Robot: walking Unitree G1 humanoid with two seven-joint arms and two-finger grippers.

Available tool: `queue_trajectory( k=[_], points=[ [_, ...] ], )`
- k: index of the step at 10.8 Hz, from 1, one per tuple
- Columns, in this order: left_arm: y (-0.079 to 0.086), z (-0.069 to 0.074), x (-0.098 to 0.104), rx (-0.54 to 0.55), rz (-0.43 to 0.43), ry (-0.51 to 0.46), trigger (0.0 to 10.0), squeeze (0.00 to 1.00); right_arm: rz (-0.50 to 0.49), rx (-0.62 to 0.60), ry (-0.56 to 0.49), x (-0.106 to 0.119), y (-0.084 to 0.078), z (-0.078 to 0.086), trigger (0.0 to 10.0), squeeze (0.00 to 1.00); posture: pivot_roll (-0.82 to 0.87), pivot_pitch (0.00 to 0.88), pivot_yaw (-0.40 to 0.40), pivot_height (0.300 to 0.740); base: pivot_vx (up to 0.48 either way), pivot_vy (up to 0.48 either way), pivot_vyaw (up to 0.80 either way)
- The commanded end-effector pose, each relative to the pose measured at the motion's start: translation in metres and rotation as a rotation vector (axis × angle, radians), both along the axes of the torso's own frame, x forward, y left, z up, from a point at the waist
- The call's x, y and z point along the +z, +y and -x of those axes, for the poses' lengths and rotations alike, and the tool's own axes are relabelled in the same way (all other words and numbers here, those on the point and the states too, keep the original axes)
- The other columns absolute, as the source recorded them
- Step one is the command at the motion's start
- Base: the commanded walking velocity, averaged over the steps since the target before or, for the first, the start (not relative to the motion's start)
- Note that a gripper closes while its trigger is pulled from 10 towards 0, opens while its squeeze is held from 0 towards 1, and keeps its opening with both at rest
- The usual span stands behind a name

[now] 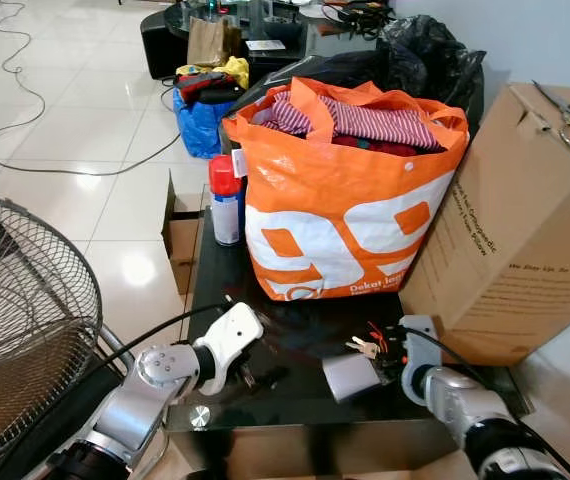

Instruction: Hang keys on a hook

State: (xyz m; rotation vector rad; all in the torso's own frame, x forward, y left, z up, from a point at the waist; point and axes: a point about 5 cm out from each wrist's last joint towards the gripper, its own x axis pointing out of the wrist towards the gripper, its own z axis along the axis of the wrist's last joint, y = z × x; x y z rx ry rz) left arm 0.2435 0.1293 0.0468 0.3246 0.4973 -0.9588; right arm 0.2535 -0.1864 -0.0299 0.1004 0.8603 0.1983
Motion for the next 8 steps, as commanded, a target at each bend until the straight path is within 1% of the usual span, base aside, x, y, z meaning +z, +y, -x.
queue_trajectory(
  k=[1, 2, 3, 4, 5, 6, 7, 8],
  points=[
    [0.002, -0.007, 0.006, 0.026, -0.003, -0.046, 10.0, 0.00, -0.043, 0.020, -0.053, 0.010, -0.003, -0.004, 0.0, 0.00, -0.05, 0.000, -0.061, 0.740, 0.000, 0.000, 0.00],
    [0.004, -0.010, 0.012, 0.067, 0.026, -0.081, 10.0, 0.00, -0.105, 0.065, -0.116, 0.022, -0.002, -0.006, 0.0, 0.00, -0.05, 0.000, -0.059, 0.740, 0.000, 0.000, 0.00],
    [0.007, -0.013, 0.025, 0.150, 0.085, -0.147, 10.0, 0.00, -0.238, 0.125, -0.232, 0.046, 0.004, -0.005, 0.0, 0.00, -0.05, 0.000, -0.052, 0.740, 0.000, 0.000, 0.00],
    [0.010, -0.013, 0.032, 0.188, 0.099, -0.194, 10.0, 0.00, -0.304, 0.156, -0.291, 0.061, 0.009, -0.003, 0.0, 0.00, -0.05, 0.000, -0.047, 0.740, 0.000, 0.000, 0.00],
    [0.017, -0.015, 0.041, 0.256, 0.067, -0.306, 10.0, 0.00, -0.375, 0.180, -0.425, 0.090, 0.016, 0.001, 0.0, 0.00, -0.05, 0.000, -0.044, 0.740, 0.000, 0.000, 0.00],
    [0.023, -0.019, 0.050, 0.322, 0.021, -0.423, 10.0, 0.00, -0.408, 0.163, -0.507, 0.108, 0.018, 0.005, 0.0, 0.00, -0.05, 0.000, -0.041, 0.740, 0.000, 0.000, 0.00],
    [0.026, -0.020, 0.060, 0.404, 0.055, -0.462, 10.0, 0.00, -0.432, 0.164, -0.549, 0.123, 0.021, 0.012, 0.0, 0.00, -0.05, 0.000, -0.035, 0.740, 0.000, 0.000, 0.00],
    [0.027, -0.019, 0.071, 0.462, 0.093, -0.488, 10.0, 0.00, -0.446, 0.170, -0.597, 0.139, 0.025, 0.020, 0.0, 0.00, -0.05, 0.000, -0.031, 0.740, 0.000, 0.000, 0.00]
  ],
)
